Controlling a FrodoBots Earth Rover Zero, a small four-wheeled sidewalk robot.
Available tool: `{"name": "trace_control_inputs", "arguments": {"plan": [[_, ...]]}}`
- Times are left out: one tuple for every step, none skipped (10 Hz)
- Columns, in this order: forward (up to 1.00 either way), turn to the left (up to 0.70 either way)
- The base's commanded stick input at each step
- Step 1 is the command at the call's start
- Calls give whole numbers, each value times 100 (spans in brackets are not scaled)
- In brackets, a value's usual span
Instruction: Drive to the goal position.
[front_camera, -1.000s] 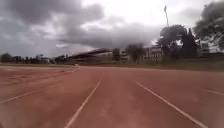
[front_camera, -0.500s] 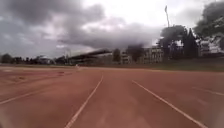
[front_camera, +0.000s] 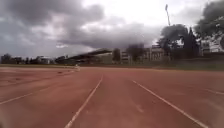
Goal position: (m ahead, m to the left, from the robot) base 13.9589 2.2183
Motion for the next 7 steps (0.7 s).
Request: {"name": "trace_control_inputs", "arguments": {"plan": [[45,0],[45,0],[45,0],[45,0],[45,0],[45,0],[45,0]]}}
